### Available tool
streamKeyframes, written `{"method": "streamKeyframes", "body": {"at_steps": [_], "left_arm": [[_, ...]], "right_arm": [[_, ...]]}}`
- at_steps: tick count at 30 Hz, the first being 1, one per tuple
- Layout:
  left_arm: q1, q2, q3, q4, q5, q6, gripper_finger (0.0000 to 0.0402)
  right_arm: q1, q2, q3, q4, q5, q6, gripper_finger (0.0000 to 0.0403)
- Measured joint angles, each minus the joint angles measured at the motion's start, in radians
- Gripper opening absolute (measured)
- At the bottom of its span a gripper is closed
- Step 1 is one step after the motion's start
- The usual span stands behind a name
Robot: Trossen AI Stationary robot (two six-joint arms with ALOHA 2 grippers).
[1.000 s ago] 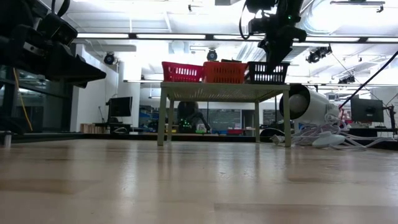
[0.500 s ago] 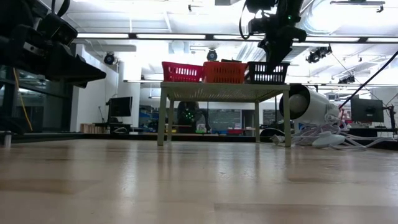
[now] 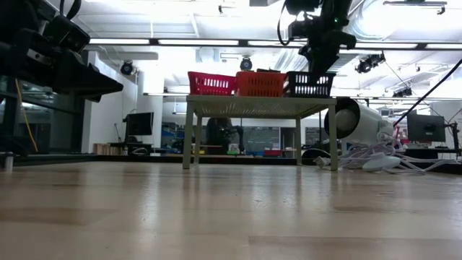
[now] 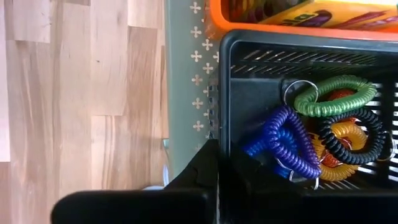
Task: Pick & Place Office Desk Supplies
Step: Put the black bin with the spring rubber bands on the shelf
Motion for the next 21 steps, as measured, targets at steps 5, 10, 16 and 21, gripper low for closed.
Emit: {"method": "streamKeyframes", "body": {"at_steps": [5,10,16,21], "left_arm": [[0.0,0.0,0.0,0.0,0.0,0.0,0.0084],[0.0,0.0,0.0,0.0,0.0,0.0,0.0084],[0.0,0.0,0.0,0.0,0.0,0.0,0.0084],[0.0,0.0,0.0,0.0,0.0,0.0,0.0084]], "right_arm": [[0.0,0.0,0.0,0.002,-0.003,0.001,0.003],[0.0,0.0,0.0,0.002,0.007,0.002,0.0053],[0.0,0.0,0.0,0.002,0.019,0.004,0.0064],[0.0,0.0,0.0,0.003,0.02,0.004,0.0064]]}}
